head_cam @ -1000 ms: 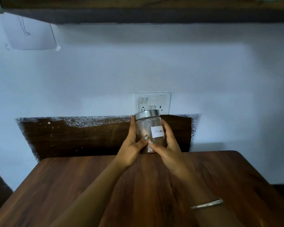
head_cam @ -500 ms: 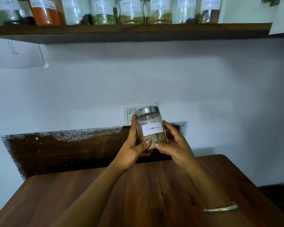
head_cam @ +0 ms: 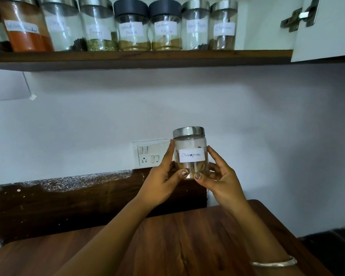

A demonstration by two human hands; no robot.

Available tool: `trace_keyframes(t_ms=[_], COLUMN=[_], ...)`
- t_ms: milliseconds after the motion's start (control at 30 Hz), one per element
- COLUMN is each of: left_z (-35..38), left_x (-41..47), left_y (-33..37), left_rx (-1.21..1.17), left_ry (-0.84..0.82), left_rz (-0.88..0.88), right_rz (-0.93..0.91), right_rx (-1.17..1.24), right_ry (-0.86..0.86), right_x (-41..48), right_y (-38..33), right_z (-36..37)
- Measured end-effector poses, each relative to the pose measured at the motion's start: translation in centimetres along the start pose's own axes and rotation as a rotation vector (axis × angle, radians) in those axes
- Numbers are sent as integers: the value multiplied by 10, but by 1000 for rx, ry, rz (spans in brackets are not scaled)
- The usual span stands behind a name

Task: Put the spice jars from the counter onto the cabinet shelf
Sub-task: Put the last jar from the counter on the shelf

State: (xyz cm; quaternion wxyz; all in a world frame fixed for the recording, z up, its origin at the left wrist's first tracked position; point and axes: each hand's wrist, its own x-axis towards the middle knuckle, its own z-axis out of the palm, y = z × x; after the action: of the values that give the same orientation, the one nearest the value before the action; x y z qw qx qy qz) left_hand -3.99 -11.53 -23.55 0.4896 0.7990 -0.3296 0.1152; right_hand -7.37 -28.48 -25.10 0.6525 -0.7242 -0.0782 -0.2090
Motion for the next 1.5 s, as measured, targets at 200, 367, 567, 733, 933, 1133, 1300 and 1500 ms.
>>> trace_keyframes(t_ms=[200,367,567,733,933,1133,1300,1500], left_z=[25,45,59,63,59,50,50,63], left_x=[33,71,121,172,229,282,306,318], left_y=[15,42,82,122,156,164,161,160], left_rx=[103,127,55,4,19,187,184,129], left_ry=[87,123,206,313,338,260,227,309], left_rz=[65,164,300,396,438,421,416,490], right_rz=[-53,-147,-300,-459,-592,-597,-639,-670], right_rx=[-29,-30,-128,-284,-403,-602,-608,-516], right_ry=[51,110,171,247,324,386,430,421], right_x=[15,33,67,113,168,215,236,245], right_y=[-5,-20,-55,-93,-125,-137,-146,-156], right_z=[-37,-71,-111,-138,-158,-172,-177,-184])
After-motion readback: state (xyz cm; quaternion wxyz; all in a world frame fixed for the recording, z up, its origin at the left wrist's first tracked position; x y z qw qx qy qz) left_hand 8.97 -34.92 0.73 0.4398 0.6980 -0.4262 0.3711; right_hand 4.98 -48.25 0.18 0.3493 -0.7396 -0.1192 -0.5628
